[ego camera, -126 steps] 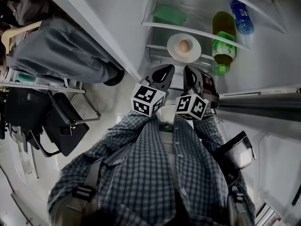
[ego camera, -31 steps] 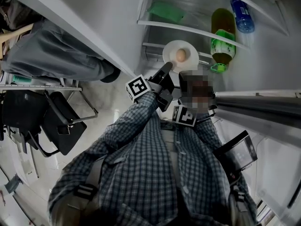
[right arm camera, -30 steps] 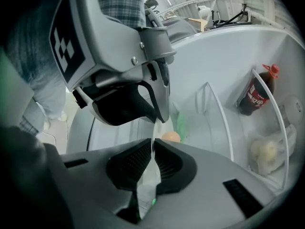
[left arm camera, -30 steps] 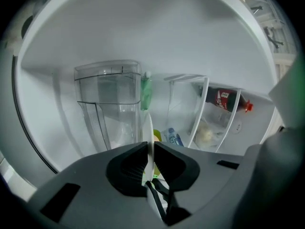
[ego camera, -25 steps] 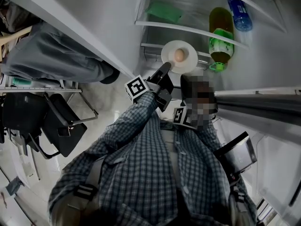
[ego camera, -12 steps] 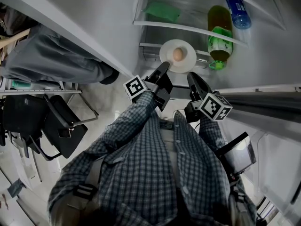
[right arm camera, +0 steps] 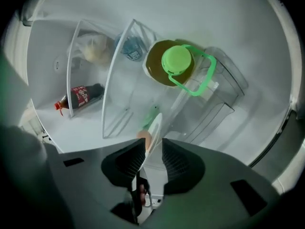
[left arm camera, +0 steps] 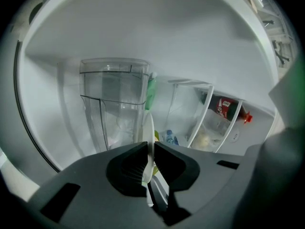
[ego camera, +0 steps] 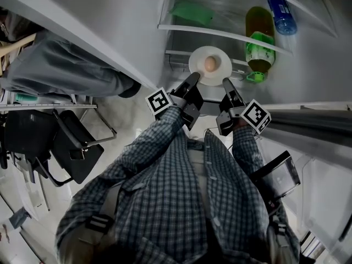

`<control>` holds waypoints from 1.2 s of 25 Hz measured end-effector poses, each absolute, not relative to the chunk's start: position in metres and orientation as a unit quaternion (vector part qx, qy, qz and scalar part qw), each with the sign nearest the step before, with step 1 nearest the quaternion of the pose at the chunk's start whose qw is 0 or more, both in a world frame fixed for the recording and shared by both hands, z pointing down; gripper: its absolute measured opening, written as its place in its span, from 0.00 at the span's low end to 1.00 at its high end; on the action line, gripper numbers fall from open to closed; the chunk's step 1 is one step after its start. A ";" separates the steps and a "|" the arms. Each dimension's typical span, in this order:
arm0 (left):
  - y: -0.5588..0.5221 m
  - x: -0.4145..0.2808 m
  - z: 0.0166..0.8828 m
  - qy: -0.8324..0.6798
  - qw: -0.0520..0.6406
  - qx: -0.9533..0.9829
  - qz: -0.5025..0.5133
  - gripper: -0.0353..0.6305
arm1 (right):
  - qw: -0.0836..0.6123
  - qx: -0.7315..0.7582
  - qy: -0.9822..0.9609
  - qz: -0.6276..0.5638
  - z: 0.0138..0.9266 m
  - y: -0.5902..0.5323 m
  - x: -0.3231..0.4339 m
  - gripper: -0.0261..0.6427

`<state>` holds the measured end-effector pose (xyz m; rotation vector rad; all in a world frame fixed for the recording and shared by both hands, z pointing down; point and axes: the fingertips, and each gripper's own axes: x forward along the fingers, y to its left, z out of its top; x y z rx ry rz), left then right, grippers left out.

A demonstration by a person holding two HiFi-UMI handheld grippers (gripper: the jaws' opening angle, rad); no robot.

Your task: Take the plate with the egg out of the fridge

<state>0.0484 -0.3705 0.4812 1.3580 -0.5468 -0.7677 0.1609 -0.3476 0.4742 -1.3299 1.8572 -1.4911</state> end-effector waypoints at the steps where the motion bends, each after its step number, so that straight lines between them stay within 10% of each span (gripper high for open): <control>1: -0.370 0.048 0.481 -0.243 0.678 0.604 -0.341 0.13 | 0.206 -0.473 0.667 -0.537 0.475 -0.349 0.159 0.18; 30: -0.333 0.050 0.462 -0.234 0.646 0.647 -0.331 0.13 | 0.219 -0.468 0.672 -0.531 0.457 -0.316 0.157 0.13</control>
